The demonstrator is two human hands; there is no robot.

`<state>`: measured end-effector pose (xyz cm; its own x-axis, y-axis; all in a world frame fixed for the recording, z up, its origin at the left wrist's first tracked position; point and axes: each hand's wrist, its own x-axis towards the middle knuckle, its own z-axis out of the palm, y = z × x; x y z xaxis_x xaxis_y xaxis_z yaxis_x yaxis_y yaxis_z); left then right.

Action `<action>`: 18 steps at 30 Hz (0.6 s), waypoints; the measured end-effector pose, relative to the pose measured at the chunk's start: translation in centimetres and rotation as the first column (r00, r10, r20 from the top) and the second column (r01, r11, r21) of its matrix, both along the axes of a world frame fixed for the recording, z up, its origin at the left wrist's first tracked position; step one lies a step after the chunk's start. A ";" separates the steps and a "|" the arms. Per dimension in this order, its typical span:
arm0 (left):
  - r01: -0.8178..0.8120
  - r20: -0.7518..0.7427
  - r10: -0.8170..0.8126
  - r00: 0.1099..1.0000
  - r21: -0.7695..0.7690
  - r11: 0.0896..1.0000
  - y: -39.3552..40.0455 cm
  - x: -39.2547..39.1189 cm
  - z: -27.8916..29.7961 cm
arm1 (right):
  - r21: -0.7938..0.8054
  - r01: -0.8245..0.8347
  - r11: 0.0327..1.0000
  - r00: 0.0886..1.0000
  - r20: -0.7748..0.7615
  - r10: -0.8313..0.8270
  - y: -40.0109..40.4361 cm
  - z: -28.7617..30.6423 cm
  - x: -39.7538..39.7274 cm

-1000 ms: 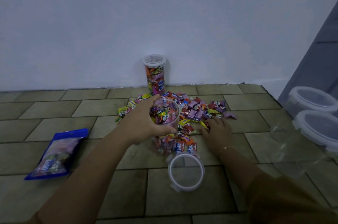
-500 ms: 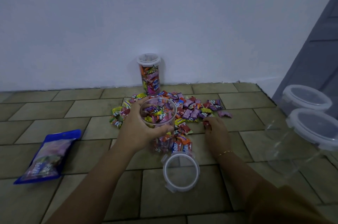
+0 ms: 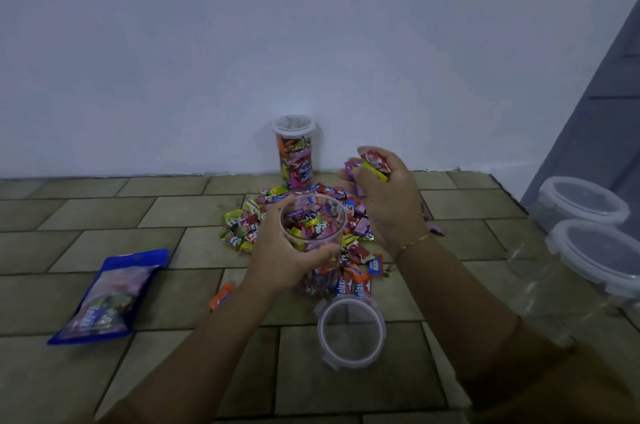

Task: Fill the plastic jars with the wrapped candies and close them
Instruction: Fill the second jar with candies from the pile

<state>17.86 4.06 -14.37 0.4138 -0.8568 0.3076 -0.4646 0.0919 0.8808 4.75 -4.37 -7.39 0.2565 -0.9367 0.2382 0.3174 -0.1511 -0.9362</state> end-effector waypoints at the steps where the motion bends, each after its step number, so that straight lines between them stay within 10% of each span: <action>1: 0.000 0.001 0.000 1.000 -0.002 1.000 0.0 0.0 0.0 | -0.054 -0.001 0.999 0.999 -0.044 -0.001 0.4 0.2 0.5; 5: 0.016 -0.001 -0.016 1.000 -0.039 0.999 0.0 0.1 -0.1 | -0.209 0.007 0.978 0.942 -0.328 -0.077 1.8 -0.5 1.8; 18: 0.068 -0.010 -0.069 0.998 -0.066 0.995 -0.3 0.3 -0.5 | -0.664 -0.172 0.727 0.805 -0.521 -0.285 2.9 -4.4 2.1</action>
<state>18.19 3.72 -14.83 0.3588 -0.8612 0.3600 -0.4448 0.1813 0.8771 6.90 -1.51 -11.83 0.5030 -0.6056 0.6166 -0.2502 -0.7849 -0.5668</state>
